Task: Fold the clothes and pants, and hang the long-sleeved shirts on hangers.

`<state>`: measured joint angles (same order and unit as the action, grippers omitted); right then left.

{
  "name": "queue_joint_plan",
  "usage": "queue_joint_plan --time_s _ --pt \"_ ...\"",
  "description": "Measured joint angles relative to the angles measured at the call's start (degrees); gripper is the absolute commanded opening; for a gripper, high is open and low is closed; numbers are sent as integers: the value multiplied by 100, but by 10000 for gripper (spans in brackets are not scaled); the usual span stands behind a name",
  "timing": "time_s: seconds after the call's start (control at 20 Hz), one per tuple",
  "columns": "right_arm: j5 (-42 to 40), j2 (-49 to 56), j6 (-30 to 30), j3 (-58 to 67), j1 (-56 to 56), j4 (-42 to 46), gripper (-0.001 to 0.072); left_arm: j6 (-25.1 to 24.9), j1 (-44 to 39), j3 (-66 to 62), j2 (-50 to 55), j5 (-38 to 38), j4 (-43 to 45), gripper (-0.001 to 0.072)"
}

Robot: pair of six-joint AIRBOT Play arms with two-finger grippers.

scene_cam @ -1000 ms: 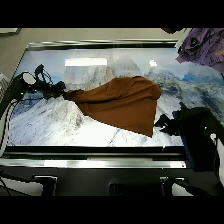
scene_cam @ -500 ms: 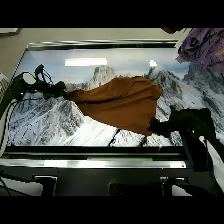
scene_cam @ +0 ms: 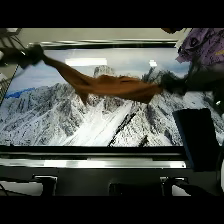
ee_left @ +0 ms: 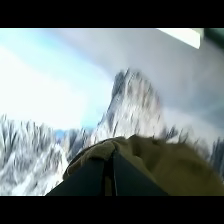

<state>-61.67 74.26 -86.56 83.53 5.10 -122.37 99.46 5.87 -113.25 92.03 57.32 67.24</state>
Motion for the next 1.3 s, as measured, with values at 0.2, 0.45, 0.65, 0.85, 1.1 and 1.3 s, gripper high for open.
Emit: queue_joint_plan --time_s 0.2,0.45,0.65,0.85,1.1,1.3 --pt "-800 -407 278 2199 0 400 25 17 472 -398 -1067 -57 -17 15" --pt "-1495 -1545 651 3217 0 1016 25 337 1032 -157 -2612 695 376 15" --pt "-1711 -2076 981 3383 0 1526 25 704 1176 -103 -3331 1589 879 15" --pt "-1873 -1659 1211 3416 -2 1711 26 907 1069 232 -3458 2055 1086 15" --pt "-1829 129 1231 3230 -4 1526 26 999 544 1469 -2839 1856 1213 15" --pt "-1384 1897 1163 3145 -4 1123 26 1388 103 2507 -1818 658 1311 15"
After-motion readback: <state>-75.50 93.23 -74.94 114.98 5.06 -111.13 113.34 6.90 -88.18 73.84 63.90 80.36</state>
